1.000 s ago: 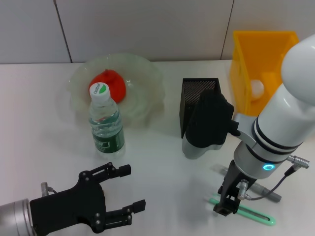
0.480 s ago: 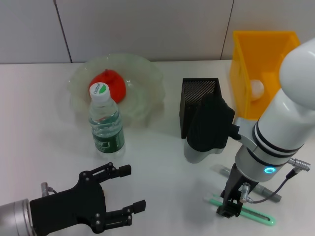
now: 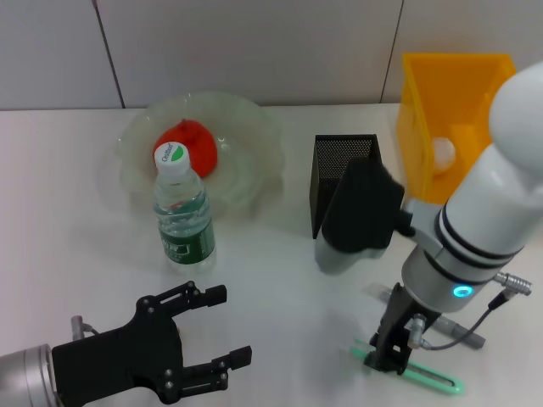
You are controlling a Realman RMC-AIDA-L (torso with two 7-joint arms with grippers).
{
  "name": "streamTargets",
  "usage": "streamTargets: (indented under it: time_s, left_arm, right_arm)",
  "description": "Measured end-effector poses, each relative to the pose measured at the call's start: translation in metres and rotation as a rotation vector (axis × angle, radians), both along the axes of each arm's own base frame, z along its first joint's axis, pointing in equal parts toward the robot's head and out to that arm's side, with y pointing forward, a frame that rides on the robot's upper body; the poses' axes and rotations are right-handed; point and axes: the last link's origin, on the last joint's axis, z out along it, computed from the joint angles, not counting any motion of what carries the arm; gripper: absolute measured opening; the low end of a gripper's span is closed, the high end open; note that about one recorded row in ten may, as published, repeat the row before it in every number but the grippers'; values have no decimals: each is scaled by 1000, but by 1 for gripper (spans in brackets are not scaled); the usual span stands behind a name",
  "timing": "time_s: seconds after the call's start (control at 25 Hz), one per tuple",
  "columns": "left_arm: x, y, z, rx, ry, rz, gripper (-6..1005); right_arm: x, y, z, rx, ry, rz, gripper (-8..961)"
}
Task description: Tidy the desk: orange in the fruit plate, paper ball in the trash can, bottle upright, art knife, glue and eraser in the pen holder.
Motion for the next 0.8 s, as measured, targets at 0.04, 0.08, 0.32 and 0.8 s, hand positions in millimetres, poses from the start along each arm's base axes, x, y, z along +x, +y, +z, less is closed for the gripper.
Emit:
streamTargets:
  time_s: [0.04,0.08,0.32,0.8]
  left_arm:
    - [0,0,0,-1,0,1,805]
    - [0,0,0,-1,0,1,805]
    - [-1,-2,-1,-6,-5,5,805]
    - [1,-1,-1,-8,-7,2,804]
  right_arm:
    - [-2,1,2,5,13,-6,184]
    - [-5,3,7,19,34,-12,174]
    - [-39,30,67,197,237,-24,174]
    - [-59,47,152,496,689,164,175]
